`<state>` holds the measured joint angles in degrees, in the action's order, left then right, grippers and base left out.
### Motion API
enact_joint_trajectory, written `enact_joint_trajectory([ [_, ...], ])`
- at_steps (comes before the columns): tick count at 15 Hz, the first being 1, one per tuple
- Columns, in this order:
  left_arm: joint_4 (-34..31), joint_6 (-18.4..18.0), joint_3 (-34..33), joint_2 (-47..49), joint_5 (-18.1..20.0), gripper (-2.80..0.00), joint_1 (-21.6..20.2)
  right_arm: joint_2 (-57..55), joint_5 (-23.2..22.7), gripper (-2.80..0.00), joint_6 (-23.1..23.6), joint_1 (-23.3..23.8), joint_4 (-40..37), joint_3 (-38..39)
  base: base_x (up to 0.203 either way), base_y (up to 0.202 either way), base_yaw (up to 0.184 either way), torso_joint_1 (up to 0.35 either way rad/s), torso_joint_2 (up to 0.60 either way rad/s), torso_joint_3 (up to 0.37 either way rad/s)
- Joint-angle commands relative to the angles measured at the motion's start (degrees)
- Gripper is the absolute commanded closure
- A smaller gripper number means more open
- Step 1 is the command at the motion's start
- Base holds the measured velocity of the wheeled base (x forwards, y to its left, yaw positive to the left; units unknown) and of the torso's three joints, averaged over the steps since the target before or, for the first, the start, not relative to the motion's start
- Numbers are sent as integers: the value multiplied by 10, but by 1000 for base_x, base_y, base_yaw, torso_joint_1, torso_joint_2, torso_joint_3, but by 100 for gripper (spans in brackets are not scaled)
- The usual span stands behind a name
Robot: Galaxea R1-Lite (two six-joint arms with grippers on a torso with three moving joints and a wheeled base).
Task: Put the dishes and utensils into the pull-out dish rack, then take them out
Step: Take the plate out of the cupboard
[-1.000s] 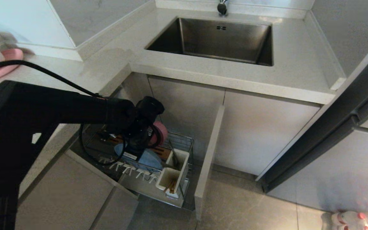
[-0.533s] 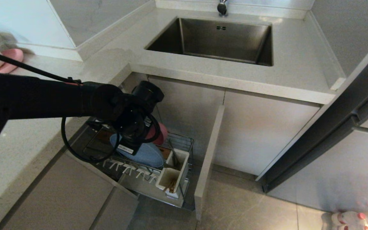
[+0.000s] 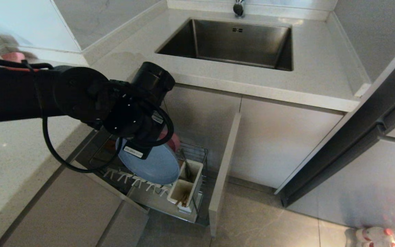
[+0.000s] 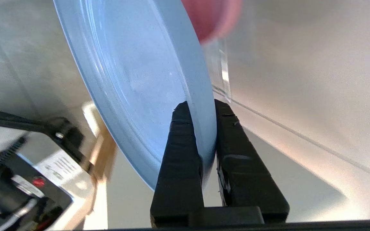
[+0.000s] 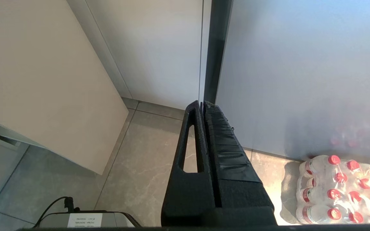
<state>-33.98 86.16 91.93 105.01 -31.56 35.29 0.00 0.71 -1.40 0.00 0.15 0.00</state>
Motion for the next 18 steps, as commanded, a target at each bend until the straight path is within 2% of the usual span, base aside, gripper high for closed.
enact_joint_trajectory([
  [1, -1, 5, 0, -35, -2, 0, 19, -1, 0, 0, 0, 0, 0, 0, 0, 0, 0, 0, 0, 0],
  [3, -1, -8, 1, -66, -1, 0, 47, -1, 0, 0, 0, 0, 0, 0, 0, 0, 0, 0, 0, 0],
  [6, -2, -54, 14, -127, 1, 0, 105, 0, 0, 0, 0, 0, 0, 0, 0, 0, 0, 0, 0, 0],
  [8, -4, -109, 44, -171, 5, 0, 147, -1, 0, 0, 0, 0, 0, 0, 0, 0, 0, 0, 0, 0],
  [10, -34, -179, 90, -209, 4, 0, 171, -1, 0, 0, 0, 0, 0, 0, 0, 0, 0, 0, 0, 0],
  [11, -49, -207, 109, -222, 3, 0, 174, 0, 0, 0, 0, 0, 0, 0, 0, 0, 0, 0, 0, 0],
  [13, -81, -300, 161, -254, -7, 0, 174, -1, 0, 0, 0, 0, 0, 0, 0, 0, 0, 0, 0, 0],
  [15, -100, -400, 190, -275, -41, 0, 162, -1, 0, 0, 0, 0, 0, 0, 0, 0, 0, 0, 0, 0],
  [17, -103, -489, 193, -293, -78, 0, 114, -1, 0, 0, 0, 0, 0, 0, 0, 0, 0, 0, 0, 0],
  [18, -104, -519, 194, -299, -83, 0, 79, -1, 0, 0, 0, 0, 0, 0, 0, 0, 0, 0, 0, 0],
])
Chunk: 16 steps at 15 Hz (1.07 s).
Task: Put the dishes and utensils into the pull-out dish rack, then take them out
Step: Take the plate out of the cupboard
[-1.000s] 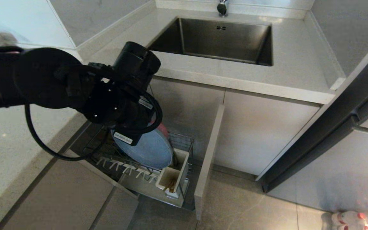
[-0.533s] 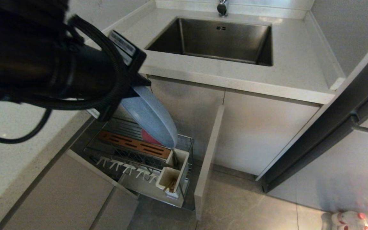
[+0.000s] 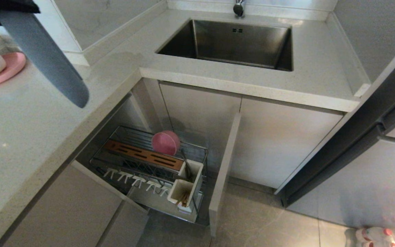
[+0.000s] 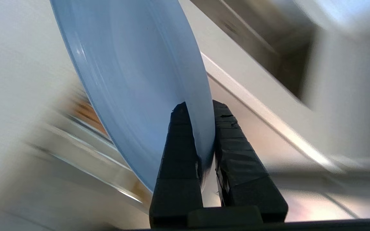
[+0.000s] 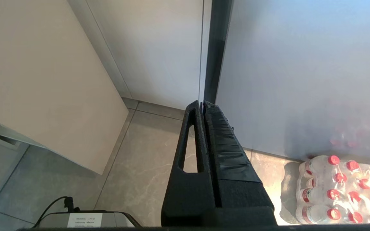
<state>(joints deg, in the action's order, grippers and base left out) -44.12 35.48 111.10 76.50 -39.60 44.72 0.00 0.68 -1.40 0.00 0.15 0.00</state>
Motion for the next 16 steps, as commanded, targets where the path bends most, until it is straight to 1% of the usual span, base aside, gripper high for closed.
enact_joint_trajectory([
  [1, -2, -48, 3, -21, -5, 0, -66, 0, 0, 0, 0, 0, 0, 0, 0, 0, 0, 0, 0, 0],
  [4, -7, -141, 3, -36, -3, 0, -203, 0, 0, 0, 0, 0, 0, 0, 0, 0, 0, 0, 0, 0],
  [6, -28, -194, 3, -38, 11, 0, -298, -1, 0, 0, 0, 0, 0, 0, 0, 0, 0, 0, 0, 0],
  [8, -50, -234, 3, -28, 25, 0, -395, -1, 0, 0, 0, 0, 0, 0, 0, 0, 0, 0, 0, 0],
  [9, -67, -250, 4, -15, 41, 0, -436, 0, 0, 0, 0, 0, 0, 0, 0, 0, 0, 0, 0, 0],
  [10, -82, -264, 4, 6, 67, 0, -458, 0, 0, 0, 0, 0, 0, 0, 0, 0, 0, 0, 0, 0],
  [11, -88, -269, 4, 25, 88, 0, -471, -1, 0, 0, 0, 0, 0, 0, 0, 0, 0, 0, 0, 0],
  [12, -91, -271, 4, 47, 98, 0, -481, -1, 0, 0, 0, 0, 0, 0, 0, 0, 0, 0, 0, 0],
  [14, -93, -280, 5, 86, 103, 0, -494, 0, 0, 0, 0, 0, 0, 0, 0, 0, 0, 0, 0, 0],
  [16, -105, -301, 5, 122, 105, 0, -505, -1, 0, 0, 0, 0, 0, 0, 0, 0, 0, 0, 0, 0],
])
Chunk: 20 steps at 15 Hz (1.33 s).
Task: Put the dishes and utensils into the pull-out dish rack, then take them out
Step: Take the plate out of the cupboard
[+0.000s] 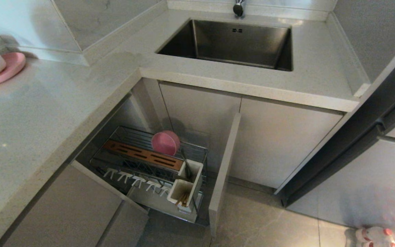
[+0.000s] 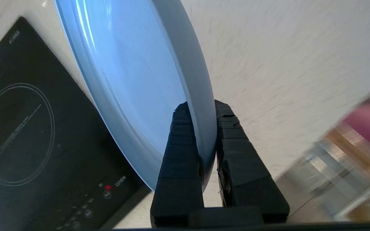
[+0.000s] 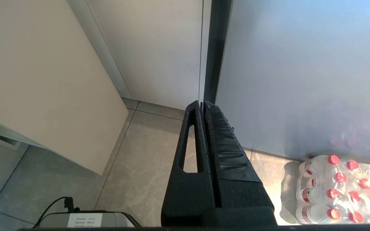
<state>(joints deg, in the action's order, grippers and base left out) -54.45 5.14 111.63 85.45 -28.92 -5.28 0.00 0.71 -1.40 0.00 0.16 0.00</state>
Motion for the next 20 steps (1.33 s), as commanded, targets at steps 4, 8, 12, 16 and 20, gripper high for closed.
enact_joint_trajectory([
  [4, -12, -54, 3, 101, -3, 0, -8, 0, 0, 0, 0, 0, 0, 0, 0, 0, 0, 0, 0, 0],
  [8, -5, -90, 12, 150, -21, 0, -6, 0, 0, 0, 0, 0, 0, 0, 0, 0, 0, 0, 0, 0],
  [12, 29, -132, 12, 168, -44, 0, -2, -1, 0, 0, 0, 0, 0, 0, 0, 0, 0, 0, 0, 0],
  [16, 33, -154, 11, 186, -78, 0, 16, 0, 0, 0, 0, 0, 0, 0, 0, 0, 0, 0, 0, 0],
  [20, 28, -161, 11, 194, -122, 0, 19, -1, 0, 0, 0, 0, 0, 0, 0, 0, 0, 0, 0, 0],
])
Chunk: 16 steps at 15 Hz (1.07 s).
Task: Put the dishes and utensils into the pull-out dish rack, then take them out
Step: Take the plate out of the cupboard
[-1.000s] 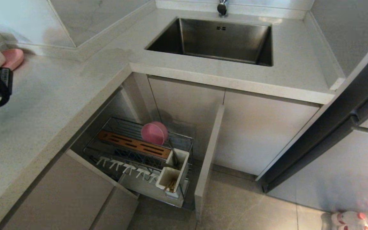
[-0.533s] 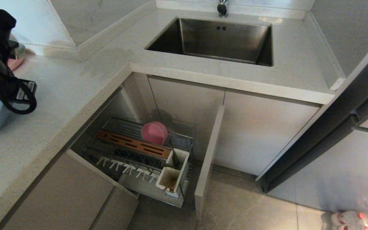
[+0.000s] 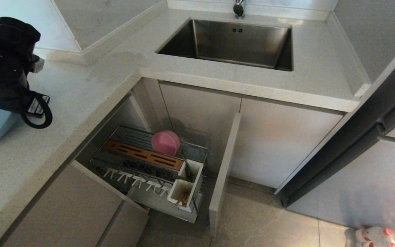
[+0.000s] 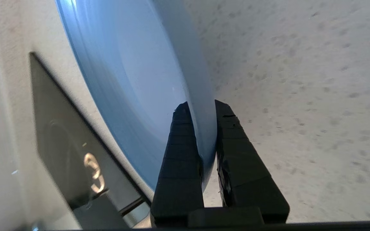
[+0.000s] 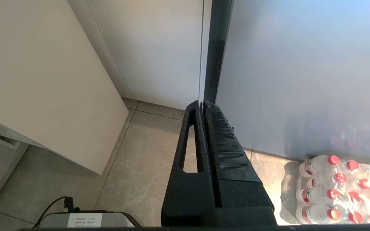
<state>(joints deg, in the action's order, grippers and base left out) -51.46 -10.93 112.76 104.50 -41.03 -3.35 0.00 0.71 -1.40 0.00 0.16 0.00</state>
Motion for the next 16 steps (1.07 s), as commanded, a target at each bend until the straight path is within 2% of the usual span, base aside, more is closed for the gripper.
enact_joint_trajectory([
  [1, -7, -1, 0, 6, -10, 0, 0, 0, 0, 0, 0, 0, 0, 0, 0, 0, 0, 0, 0, 0],
  [16, -43, 0, -1, 19, -15, 0, 0, 0, 0, 0, 0, 0, 0, 0, 0, 0, 0, 0, 0, 0],
])
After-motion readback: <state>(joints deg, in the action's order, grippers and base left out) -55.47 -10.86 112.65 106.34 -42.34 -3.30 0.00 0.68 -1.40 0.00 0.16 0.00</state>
